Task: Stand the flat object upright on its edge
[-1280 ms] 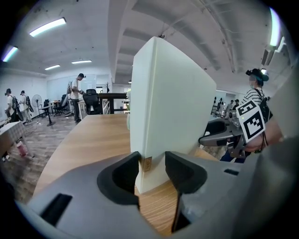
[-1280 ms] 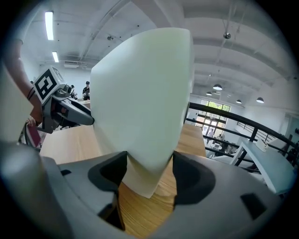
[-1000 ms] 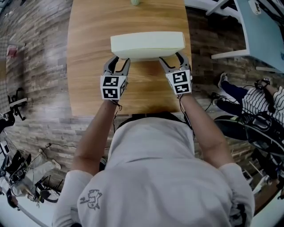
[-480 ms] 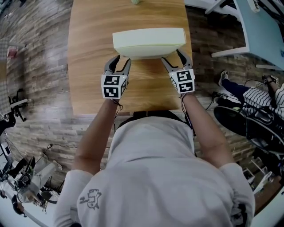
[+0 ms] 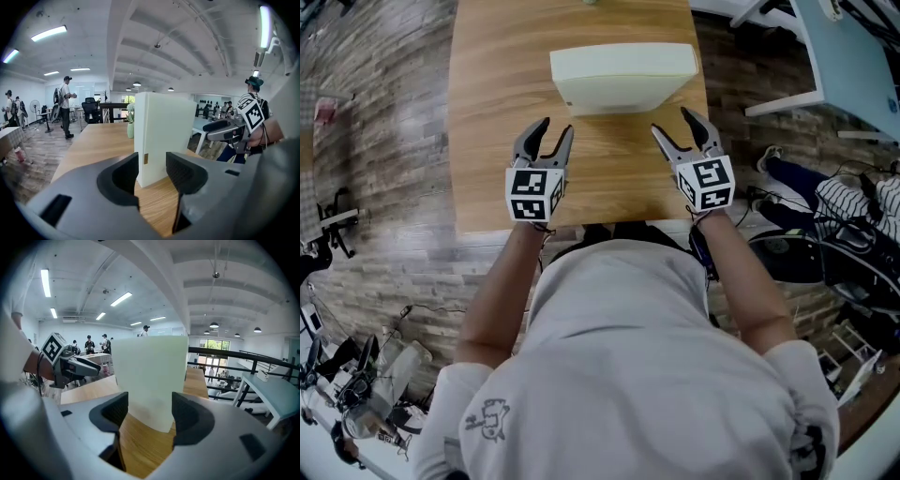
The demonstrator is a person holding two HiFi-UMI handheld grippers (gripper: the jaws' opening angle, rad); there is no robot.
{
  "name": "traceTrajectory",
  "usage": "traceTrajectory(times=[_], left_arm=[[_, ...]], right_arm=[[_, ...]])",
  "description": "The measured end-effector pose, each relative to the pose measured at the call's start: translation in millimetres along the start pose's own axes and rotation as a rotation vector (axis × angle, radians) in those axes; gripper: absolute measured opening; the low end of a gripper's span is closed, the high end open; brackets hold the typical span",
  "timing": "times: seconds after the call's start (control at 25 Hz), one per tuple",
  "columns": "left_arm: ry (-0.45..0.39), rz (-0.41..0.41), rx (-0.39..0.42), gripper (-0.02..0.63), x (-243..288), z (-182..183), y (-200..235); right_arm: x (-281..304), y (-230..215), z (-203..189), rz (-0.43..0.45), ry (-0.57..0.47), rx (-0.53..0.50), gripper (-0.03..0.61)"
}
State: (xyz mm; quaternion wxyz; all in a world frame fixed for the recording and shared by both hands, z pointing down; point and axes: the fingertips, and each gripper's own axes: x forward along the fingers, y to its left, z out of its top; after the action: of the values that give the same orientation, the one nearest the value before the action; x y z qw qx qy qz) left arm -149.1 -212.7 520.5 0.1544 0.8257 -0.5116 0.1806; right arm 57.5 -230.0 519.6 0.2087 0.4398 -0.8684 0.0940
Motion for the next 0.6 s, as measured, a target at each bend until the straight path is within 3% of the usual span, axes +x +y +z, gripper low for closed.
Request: traceTrajectory(times=[0.16,0.6], left_arm=[[-0.066,-0.011,0.002,0.178,-41.5,17.6,-2.1],[-0.228,-0.051,0.001,0.063,-135.4,56.9,-12.1]], right_arm=[[-28.3,31.8,21.8,0.017,-0.038,-0.023,0.27],[-91.7,84.1,61.3,0.012,-0.158,-0.024,0.121]])
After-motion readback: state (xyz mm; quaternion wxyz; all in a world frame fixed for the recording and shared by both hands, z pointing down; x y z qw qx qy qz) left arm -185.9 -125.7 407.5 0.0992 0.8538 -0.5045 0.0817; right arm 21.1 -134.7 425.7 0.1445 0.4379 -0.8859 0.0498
